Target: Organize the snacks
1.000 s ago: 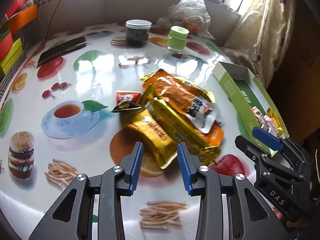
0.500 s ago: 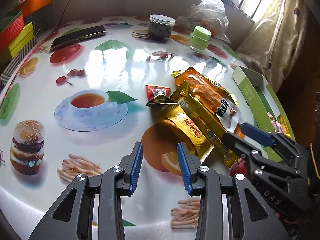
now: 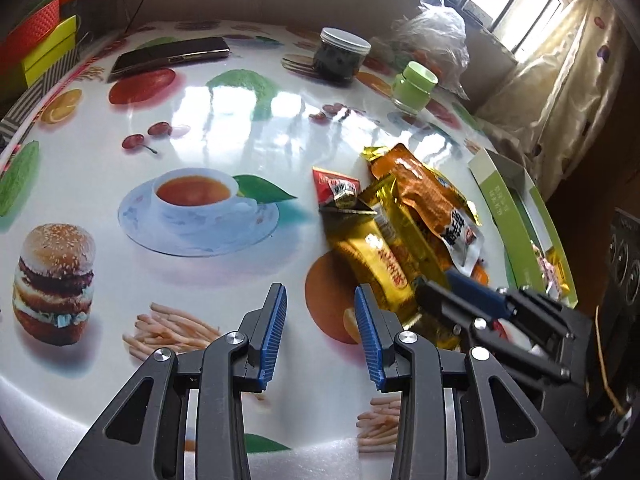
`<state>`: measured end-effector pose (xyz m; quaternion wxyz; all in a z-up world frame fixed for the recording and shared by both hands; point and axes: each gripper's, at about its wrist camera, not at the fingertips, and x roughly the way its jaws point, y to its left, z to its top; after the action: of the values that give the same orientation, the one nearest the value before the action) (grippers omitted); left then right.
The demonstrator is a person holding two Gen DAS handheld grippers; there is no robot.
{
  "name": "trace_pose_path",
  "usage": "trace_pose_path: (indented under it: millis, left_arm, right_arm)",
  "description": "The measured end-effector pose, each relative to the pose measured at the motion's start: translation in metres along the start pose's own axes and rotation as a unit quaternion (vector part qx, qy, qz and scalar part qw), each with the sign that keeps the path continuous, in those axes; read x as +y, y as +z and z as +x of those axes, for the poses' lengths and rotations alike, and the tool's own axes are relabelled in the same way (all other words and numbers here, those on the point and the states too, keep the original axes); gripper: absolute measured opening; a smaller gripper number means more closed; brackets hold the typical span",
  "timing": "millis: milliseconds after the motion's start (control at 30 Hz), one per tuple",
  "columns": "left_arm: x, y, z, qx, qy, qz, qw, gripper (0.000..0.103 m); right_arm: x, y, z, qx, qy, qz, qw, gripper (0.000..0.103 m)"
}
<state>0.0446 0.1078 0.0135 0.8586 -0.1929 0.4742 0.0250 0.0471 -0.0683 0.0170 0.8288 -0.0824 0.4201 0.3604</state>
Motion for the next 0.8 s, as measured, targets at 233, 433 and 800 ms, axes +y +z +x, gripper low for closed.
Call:
trace_pose_path:
  millis: [233,433,800]
  left_arm:
    - [-0.006,0.006,0.004,0.0,-0.007,-0.006,1.0,0.037]
    - [-0.021,0.007,0.012,0.007,-0.008,0.007,0.9999,0.037]
    - [-0.04,0.008,0.019,0.008,0.008,0.032,0.9994,0.037]
  right_arm:
    - [0.001,-0.004,-0.008,-0.006,-0.035,0.005,0.999,0.022]
    - [-0.01,-0.006,-0.023,-0.024,-0.048,0.019,0.998,0.022]
    - [-0.024,-0.01,-0.048,-0.059,-0.104,0.028,0.992,0.021]
